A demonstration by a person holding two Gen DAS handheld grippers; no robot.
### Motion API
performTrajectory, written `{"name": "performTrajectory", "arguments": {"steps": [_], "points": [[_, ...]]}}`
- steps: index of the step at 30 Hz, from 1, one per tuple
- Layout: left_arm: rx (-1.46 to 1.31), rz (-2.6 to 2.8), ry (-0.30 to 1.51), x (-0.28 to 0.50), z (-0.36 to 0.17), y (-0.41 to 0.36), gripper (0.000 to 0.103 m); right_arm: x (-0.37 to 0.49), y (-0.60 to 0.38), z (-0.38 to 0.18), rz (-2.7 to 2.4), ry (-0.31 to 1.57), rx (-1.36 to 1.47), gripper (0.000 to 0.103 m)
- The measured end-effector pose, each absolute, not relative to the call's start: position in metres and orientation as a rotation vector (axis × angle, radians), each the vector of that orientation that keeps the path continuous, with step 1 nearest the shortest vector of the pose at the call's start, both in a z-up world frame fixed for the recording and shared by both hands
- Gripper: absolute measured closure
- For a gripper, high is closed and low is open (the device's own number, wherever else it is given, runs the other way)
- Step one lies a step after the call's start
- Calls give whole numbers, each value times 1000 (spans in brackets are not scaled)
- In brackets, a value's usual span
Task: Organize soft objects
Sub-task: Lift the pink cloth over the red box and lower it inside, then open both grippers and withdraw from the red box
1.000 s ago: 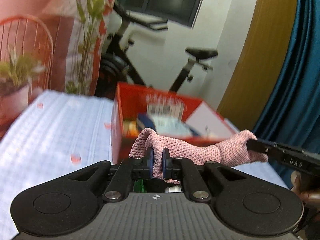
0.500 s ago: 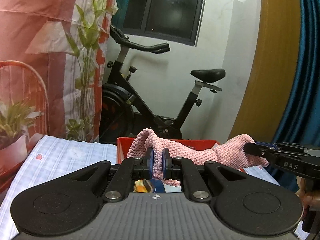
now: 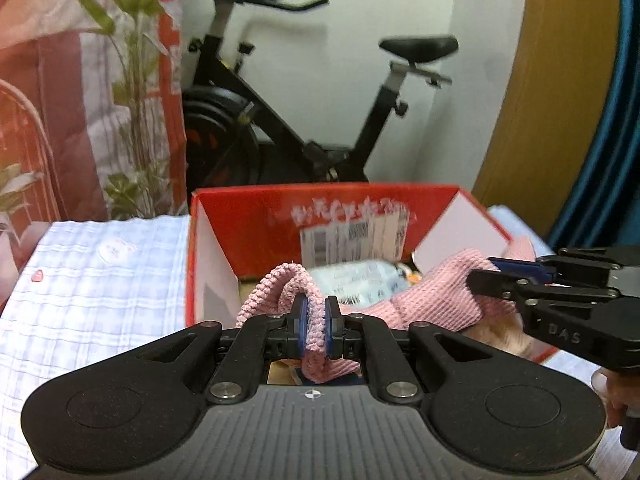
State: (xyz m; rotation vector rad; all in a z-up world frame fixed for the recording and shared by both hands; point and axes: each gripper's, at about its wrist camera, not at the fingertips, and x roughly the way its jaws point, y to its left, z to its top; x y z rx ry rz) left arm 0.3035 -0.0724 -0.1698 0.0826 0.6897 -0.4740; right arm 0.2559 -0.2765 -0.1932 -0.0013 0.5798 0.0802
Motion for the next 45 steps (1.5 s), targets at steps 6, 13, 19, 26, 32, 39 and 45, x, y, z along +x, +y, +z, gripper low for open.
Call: {"name": "performTrajectory", "arguments": {"steps": [6,13,19,26,32,39,45], "points": [[78,-504,748,310,-184,-72,93,263,-272,-216,90,648,13,88],[62,-503,770,314,-189,-68,93,262,-275,-220,92,659,17,85],[33,-537,716,304,-174,-63,60,251,-278,-210,77,613,10,76],[35,-551,653,279,-152,-57,52,222,-277,-195,100,538,11,59],[23,-543,648,244,-146,-48,47,189,-274,-185,144,494,35,54],[-34,-518,699,200,-163,-30,46,142,-270,-187,200,473,48,51],[-81,-458,791,179,-193,-15,47,109,-261,-212,240,549,26,51]]}}
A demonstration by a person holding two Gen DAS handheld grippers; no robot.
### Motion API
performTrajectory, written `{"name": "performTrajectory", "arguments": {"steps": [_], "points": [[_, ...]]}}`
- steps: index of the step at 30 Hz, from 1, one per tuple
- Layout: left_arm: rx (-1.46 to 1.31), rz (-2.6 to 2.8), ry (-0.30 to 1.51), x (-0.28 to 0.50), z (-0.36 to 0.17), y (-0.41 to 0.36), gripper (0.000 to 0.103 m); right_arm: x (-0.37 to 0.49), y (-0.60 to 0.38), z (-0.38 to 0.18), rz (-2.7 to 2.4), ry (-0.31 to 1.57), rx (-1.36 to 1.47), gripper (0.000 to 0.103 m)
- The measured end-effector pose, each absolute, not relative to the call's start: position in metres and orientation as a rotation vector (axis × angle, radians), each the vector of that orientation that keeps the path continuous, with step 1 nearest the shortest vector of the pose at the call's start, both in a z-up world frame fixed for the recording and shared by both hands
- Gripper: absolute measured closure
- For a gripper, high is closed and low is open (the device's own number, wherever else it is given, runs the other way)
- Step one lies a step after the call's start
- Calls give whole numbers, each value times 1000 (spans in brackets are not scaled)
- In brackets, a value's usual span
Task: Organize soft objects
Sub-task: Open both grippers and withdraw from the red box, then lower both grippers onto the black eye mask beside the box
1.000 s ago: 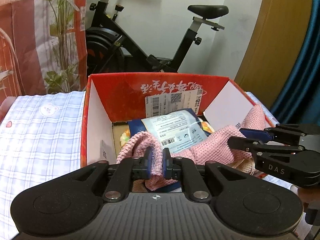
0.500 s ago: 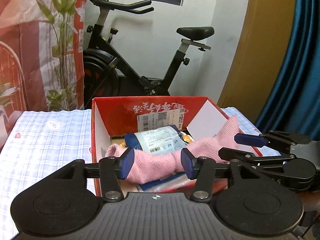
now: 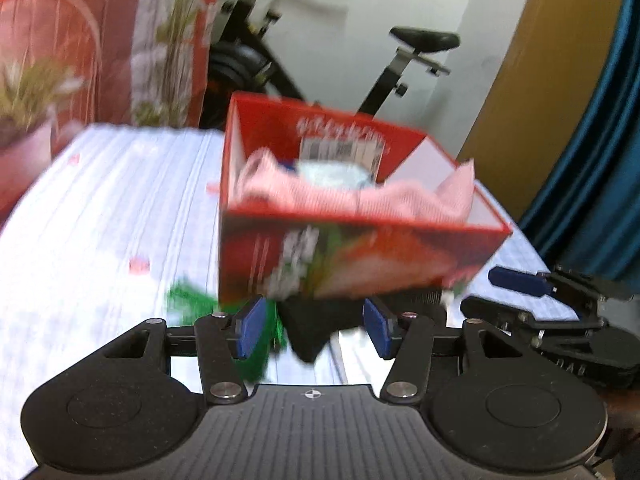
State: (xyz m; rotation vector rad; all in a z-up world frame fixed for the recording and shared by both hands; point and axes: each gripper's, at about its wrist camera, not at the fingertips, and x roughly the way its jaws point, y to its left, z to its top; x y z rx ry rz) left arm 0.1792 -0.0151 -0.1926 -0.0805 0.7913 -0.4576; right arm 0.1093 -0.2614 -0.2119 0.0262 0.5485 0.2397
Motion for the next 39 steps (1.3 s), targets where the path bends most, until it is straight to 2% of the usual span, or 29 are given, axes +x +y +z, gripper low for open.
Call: {"name": "performTrajectory", "arguments": {"steps": [6,12,16,25,33,39], "points": [[-107,-435,911,169,-225,-8,47,89,-247,-253,275,679,-42,50],[-126,-409,932,160,-237,1,47,78,-235,-281,309,785,-63,47],[-139,-404,941,157,-240,2,47,76,-222,-288,341,797,-139,34],[-165,-389,961,159,-247,4,47,88,-205,-293,337,816,-205,25],[-171,-391,994,159,-255,4,47,109,-198,-297,260,824,-154,16],[-113,-419,1062,156,-272,-10,47,118,-197,-298,188,818,-92,16]]}}
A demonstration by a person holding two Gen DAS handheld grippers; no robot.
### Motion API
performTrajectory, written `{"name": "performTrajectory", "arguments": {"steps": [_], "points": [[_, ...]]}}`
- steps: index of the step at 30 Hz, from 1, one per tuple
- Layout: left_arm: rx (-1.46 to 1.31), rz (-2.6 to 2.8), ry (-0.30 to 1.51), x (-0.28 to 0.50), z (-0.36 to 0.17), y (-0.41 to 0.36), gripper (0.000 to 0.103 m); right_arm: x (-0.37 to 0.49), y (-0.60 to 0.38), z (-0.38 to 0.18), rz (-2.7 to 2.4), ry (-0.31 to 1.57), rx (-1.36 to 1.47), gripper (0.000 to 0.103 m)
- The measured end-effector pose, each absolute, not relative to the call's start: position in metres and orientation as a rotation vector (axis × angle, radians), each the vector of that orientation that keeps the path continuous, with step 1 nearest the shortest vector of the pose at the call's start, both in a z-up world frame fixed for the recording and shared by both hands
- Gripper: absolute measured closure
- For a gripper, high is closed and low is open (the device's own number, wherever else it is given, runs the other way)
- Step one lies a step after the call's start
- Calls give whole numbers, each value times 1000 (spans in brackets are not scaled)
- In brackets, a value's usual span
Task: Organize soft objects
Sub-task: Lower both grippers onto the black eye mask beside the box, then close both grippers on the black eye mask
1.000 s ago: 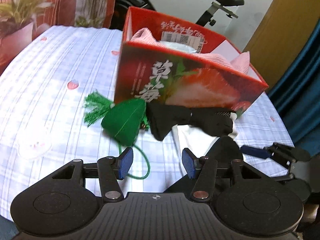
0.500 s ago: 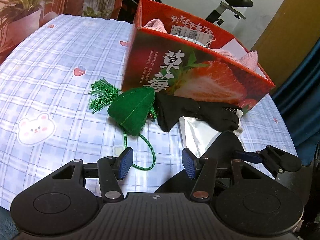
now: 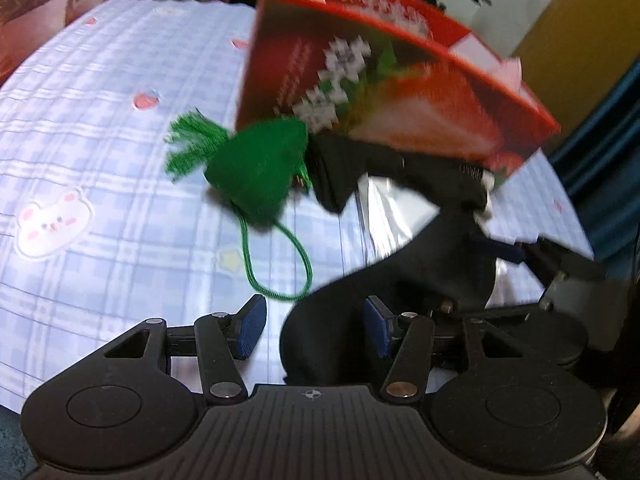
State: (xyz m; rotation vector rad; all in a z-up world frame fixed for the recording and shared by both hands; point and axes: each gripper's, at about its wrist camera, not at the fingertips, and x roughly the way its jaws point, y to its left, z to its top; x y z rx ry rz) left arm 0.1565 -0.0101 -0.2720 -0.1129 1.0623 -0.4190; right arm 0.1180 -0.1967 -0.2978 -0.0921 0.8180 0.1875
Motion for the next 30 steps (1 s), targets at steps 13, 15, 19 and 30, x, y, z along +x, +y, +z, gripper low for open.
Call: {"name": "performTrajectory", "arguments": {"steps": [13,15,19,30], "points": [[85,-404,957,156,-277,-31,66,97,-203,-293,169,737,-53,16],[77,-401,954,158,-276,-30,66,94,-212,-290,151,713,-11,16],[67,-394,942,159,-276,-28,66,97,-236,-288,64,679,78,16],[54,-389,931,160,-278,-28,64,89,-264,-309,56,698,214,37]]}}
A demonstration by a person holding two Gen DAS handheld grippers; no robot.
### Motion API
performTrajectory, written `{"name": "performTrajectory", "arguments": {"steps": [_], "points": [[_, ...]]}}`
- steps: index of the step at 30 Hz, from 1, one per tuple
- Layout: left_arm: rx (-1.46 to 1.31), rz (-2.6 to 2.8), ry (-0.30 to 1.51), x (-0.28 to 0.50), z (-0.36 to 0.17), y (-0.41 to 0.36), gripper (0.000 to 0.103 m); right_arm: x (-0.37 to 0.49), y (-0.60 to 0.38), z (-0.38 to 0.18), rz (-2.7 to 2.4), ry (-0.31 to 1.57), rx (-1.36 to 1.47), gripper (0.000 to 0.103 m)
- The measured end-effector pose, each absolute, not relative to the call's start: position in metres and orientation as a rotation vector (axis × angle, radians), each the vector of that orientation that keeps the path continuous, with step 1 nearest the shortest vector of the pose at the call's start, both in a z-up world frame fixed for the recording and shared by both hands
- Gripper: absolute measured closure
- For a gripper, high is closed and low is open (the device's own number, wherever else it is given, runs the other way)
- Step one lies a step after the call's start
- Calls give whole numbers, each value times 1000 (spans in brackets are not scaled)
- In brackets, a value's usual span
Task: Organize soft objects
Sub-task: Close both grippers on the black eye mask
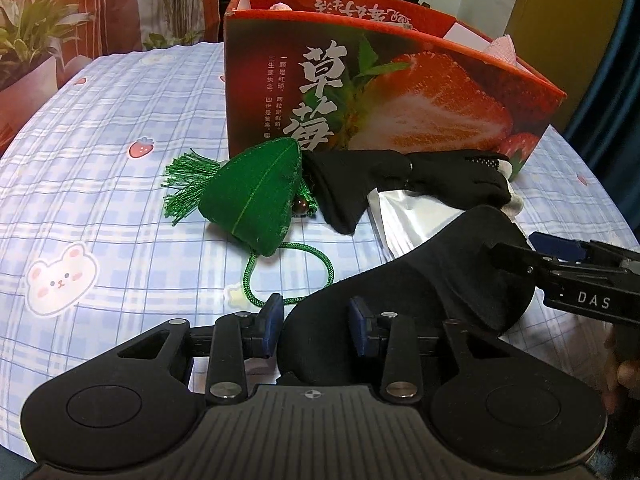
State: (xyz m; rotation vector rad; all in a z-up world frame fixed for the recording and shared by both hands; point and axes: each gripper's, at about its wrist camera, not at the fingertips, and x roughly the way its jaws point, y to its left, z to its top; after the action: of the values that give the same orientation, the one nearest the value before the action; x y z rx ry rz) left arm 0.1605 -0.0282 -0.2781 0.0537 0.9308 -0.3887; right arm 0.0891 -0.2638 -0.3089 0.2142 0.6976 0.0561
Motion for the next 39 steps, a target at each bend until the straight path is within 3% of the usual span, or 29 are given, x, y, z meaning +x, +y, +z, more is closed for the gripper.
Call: {"name": "performTrajectory", "arguments": {"steps": [8,26,33,39], "points": [[58,-389,930,160,-278,-29,64,85,-261,-301,81,682,216,47],[64,-397,924,160,-279,-27,64,85,-256,-302,127,634,151,46],[66,-395,924,160,-278,-27,64,88,-261,-310,142,670,215,40],[67,-399,924,161,-278,-27,64,79,-258,-298,181,660,261,50]]}}
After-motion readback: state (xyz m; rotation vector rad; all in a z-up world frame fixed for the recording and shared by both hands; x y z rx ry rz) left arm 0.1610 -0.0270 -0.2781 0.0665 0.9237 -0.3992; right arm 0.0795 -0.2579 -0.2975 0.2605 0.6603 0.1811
